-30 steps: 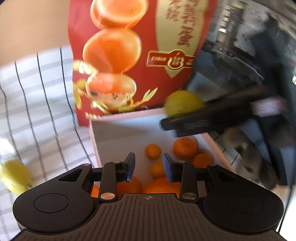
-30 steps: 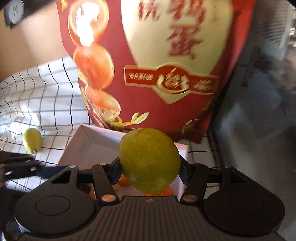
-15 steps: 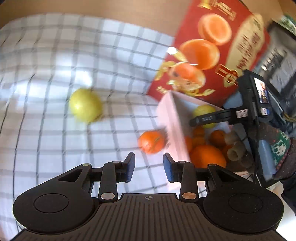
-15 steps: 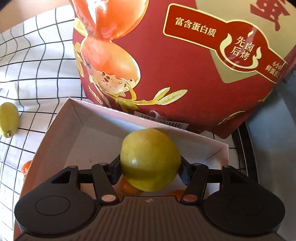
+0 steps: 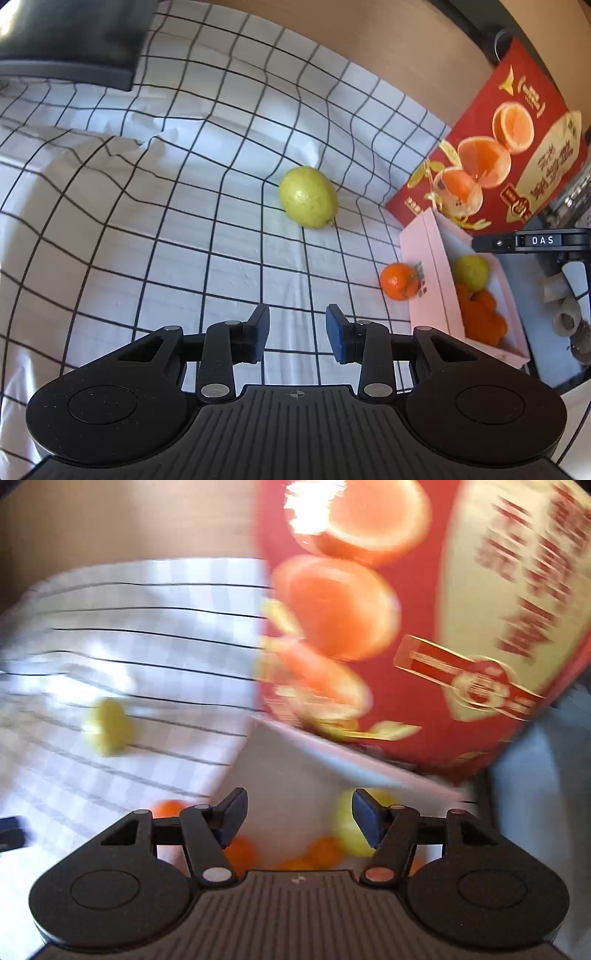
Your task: Organize fruits
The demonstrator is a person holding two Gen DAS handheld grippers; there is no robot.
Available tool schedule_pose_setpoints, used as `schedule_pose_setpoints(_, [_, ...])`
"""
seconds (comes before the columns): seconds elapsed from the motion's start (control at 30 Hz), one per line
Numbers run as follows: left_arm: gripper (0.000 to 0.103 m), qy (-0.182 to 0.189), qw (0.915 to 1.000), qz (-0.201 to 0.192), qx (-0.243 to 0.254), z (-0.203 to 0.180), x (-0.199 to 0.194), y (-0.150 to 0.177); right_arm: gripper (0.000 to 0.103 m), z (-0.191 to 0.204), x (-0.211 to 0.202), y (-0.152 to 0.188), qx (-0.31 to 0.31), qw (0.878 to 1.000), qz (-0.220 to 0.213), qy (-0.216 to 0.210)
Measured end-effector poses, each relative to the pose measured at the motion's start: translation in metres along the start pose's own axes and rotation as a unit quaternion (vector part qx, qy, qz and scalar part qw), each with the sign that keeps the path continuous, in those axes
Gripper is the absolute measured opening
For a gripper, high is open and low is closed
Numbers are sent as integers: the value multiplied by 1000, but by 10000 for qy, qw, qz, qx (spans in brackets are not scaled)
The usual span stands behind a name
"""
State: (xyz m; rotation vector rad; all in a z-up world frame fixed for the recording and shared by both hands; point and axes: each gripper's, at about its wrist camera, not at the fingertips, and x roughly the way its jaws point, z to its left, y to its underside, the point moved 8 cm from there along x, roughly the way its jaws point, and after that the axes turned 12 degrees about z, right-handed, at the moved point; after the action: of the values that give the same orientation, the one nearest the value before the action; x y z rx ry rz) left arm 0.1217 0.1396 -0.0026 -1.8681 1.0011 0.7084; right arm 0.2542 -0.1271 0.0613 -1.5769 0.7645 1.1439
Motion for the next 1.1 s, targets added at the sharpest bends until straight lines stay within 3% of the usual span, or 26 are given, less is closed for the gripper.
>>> schedule_pose_setpoints(0.13, [37, 119, 9999, -47, 52, 3, -8, 3, 62, 36, -7, -10, -542, 9984, 149, -44])
schedule_pose_setpoints(0.2, [37, 162, 9998, -95, 44, 8, -13, 4, 52, 53, 0, -13, -858, 9959, 289, 18])
schedule_pose_setpoints(0.3, [37, 187, 9997, -154, -63, 19, -19, 4, 46, 74, 14, -17, -1260, 9903, 582, 63])
schedule_pose_setpoints(0.6, [37, 1, 9996, -140, -245, 44, -22, 2, 46, 124, 66, 2, -2116, 9680, 1177, 662])
schedule_pose_setpoints(0.7, [37, -16, 9999, -98, -60, 38, -17, -9, 44, 126, 79, 10, -2235, 9622, 1277, 884])
schedule_pose_setpoints(0.77, [37, -38, 9998, -111, 152, 28, -12, -23, 43, 128, 77, 13, -2296, 9616, 1125, 1001])
schedule_pose_setpoints(0.93, [37, -178, 9991, -269, 288, 6, 4, -67, 43, 151, 45, 34, -2080, 9756, 551, 434])
schedule_pose_setpoints(1.03, [37, -130, 9993, -317, 163, -3, 20, -99, 43, 161, 20, 59, -1668, 9852, 365, -132])
schedule_pose_setpoints(1.1, [37, -211, 9987, -397, 241, -10, 30, -121, 42, 164, 7, 81, -1528, 9876, 230, -289])
